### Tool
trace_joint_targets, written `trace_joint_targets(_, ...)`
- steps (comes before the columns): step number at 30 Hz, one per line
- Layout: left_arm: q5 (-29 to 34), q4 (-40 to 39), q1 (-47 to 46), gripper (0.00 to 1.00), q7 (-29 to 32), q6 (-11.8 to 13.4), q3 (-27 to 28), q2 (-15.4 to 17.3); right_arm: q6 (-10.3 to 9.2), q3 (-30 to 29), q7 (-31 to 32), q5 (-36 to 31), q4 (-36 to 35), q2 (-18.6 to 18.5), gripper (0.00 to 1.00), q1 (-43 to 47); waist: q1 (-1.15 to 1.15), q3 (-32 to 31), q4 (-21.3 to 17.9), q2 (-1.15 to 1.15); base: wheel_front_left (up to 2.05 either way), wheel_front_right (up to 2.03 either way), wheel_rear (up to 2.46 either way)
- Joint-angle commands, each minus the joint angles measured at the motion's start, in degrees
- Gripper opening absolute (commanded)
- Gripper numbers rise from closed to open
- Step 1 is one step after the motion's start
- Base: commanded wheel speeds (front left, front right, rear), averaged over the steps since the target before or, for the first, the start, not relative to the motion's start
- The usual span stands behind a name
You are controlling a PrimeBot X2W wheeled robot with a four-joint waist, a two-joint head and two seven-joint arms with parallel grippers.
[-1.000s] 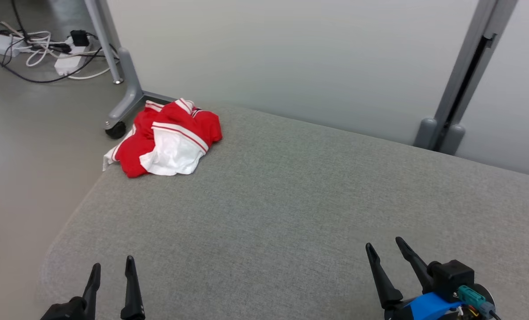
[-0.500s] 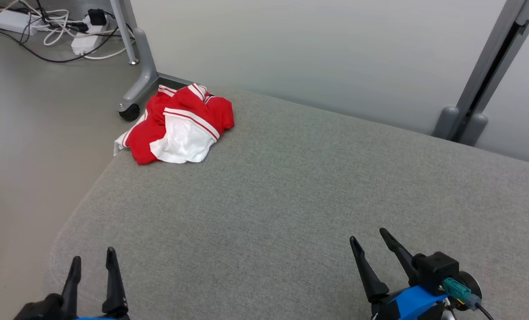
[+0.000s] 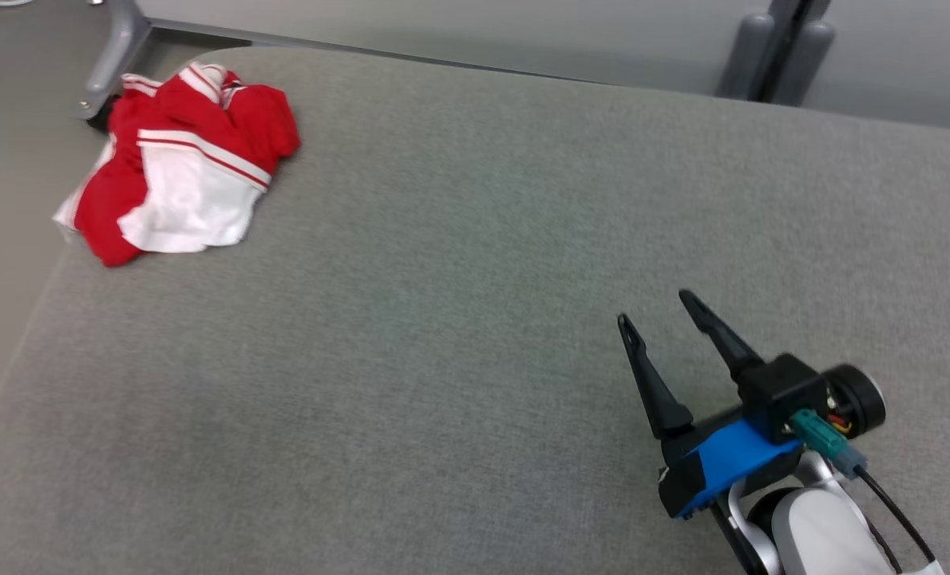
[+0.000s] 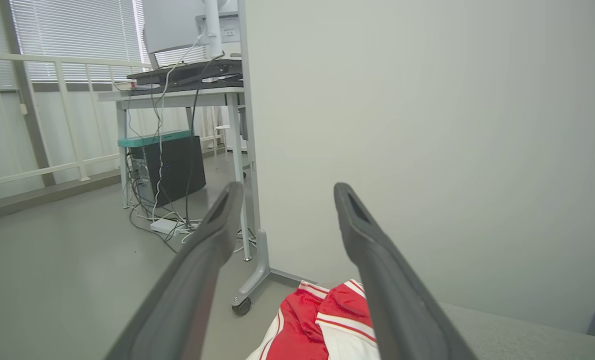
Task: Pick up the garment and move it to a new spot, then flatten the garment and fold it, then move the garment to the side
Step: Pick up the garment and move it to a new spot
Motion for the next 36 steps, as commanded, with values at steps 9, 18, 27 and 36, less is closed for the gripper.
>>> trace_joint_targets(9,-2.7,22.39,-22.74,1.0,7.67,-6.06,-3.66,0.32,0.01,-0.15,5.0,-4.99,-9.05,-0.16,1.0,-4.71,-0.02,10.2,-5.95,0.0,0.0,0.0,0.0)
trace_joint_targets(18,-4.58,39.82,-30.46,1.0,11.34,-12.05,-8.55,-5.15,0.01,-2.96,7.95,-8.08,-17.42,-0.14,1.0,-3.42,-0.02,17.51,-8.32,0.0,0.0,0.0,0.0)
trace_joint_targets(27,-5.56,52.89,-33.45,1.0,9.96,-14.29,-9.4,-6.94,0.01,-3.89,7.52,-7.85,-19.09,-0.14,1.0,-1.83,-0.02,19.89,-10.09,0.0,0.0,0.0,0.0)
trace_joint_targets(36,-4.41,57.1,-36.01,0.0,4.44,-15.76,-11.4,-5.03,0.01,-4.72,5.39,-6.05,-15.98,-0.14,1.0,-2.12,-0.02,17.33,-10.52,0.0,0.0,0.0,0.0)
